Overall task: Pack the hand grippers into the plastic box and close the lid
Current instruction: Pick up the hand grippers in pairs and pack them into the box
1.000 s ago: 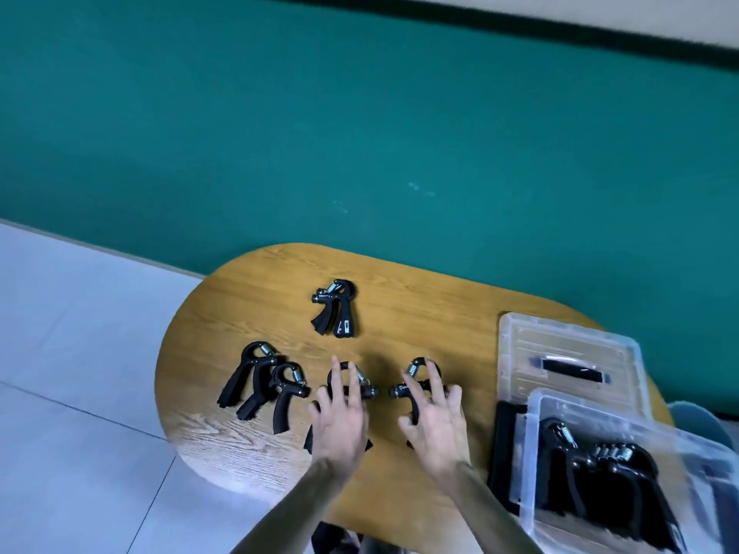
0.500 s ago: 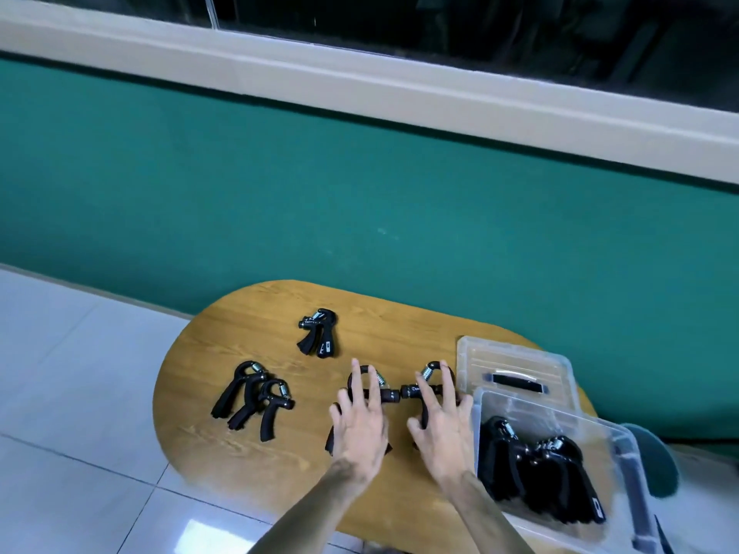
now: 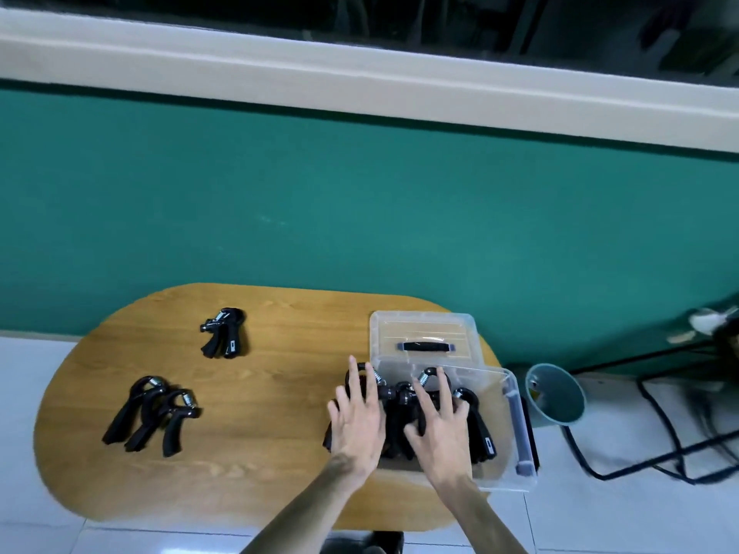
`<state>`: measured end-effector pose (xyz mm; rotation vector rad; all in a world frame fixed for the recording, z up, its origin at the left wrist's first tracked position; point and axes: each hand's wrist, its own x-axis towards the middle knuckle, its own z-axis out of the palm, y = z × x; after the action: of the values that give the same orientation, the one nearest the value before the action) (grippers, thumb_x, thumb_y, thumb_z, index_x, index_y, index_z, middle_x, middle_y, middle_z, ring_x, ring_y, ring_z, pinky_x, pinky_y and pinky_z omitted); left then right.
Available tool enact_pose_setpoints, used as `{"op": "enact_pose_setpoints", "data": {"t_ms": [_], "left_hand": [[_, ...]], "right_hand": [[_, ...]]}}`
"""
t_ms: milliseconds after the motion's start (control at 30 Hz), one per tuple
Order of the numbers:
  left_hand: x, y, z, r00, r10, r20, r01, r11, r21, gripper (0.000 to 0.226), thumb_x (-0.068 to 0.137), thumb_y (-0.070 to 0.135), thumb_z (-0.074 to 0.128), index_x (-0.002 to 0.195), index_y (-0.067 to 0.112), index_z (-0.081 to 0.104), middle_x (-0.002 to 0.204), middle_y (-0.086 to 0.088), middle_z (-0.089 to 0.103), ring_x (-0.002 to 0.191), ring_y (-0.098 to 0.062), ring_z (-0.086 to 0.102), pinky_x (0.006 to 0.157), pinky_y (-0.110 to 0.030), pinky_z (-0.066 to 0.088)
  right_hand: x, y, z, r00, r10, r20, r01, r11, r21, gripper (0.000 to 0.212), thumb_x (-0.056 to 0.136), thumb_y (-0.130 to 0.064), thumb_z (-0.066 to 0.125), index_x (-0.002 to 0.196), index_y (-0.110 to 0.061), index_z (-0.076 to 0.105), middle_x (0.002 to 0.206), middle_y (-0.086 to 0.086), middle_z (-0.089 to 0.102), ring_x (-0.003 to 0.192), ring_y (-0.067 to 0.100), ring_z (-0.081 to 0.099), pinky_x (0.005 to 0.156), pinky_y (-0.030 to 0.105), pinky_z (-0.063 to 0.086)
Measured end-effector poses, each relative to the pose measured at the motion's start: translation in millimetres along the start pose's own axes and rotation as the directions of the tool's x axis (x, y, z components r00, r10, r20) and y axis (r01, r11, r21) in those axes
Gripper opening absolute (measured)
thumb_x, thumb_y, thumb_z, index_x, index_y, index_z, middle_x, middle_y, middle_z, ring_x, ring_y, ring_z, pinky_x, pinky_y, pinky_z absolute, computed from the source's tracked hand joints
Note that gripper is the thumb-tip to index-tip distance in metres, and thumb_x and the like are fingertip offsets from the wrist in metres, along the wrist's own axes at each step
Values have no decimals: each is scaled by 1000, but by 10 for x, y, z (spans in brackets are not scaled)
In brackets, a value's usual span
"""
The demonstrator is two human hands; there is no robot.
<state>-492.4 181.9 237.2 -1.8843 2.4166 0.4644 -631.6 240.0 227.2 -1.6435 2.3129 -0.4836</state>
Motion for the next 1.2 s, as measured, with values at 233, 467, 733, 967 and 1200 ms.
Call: {"op": "enact_pose_setpoints", "data": {"t_ms": [233, 467, 733, 967, 1200], "left_hand": [[192, 680, 390, 1000, 26, 7, -26, 999, -20, 72, 103, 28, 47, 162, 11, 10, 168, -21, -4, 109, -34, 49, 90, -48, 46], [445, 948, 690, 993, -49, 110, 50, 999, -9, 70, 107, 33, 33, 161, 15, -8, 166, -16, -21, 118, -29, 41, 98, -43, 39], [641, 966, 1098, 972, -149, 184, 145, 989, 31, 72, 107, 31, 35, 160, 17, -12, 166, -13, -25, 120, -26, 41, 101, -42, 39], [691, 990, 1352, 948, -142, 286, 135, 990, 46, 76, 107, 21, 36, 157, 16, -20, 163, -11, -32, 126, -29, 36, 109, -49, 36], [689, 975, 1426, 944, -135, 301, 135, 991, 22, 77, 107, 17, 33, 152, 20, -30, 162, -8, -35, 132, -28, 31, 117, -52, 28]], "right_hand": [[60, 821, 3, 994, 80, 77, -82, 997, 16, 76, 80, -26, 70, 150, -37, 42, 168, -5, 11, 101, 21, 28, 88, 45, 52], [257, 1277, 143, 977, 149, 150, -152, 988, 8, 73, 80, -27, 71, 147, -37, 44, 167, -1, 16, 104, 28, 36, 84, 48, 53], [452, 1633, 386, 976, 76, 202, -84, 996, 32, 74, 83, -23, 71, 150, -32, 38, 167, 5, 13, 99, 24, 30, 82, 48, 52], [502, 1779, 624, 969, 30, 247, -49, 996, 70, 73, 88, -20, 71, 153, -26, 38, 167, 11, 13, 118, 51, 43, 97, 61, 41], [475, 1832, 684, 969, 24, 247, -42, 997, 67, 72, 92, -17, 66, 154, -30, 33, 168, 7, 8, 122, 49, 45, 97, 59, 43]]}}
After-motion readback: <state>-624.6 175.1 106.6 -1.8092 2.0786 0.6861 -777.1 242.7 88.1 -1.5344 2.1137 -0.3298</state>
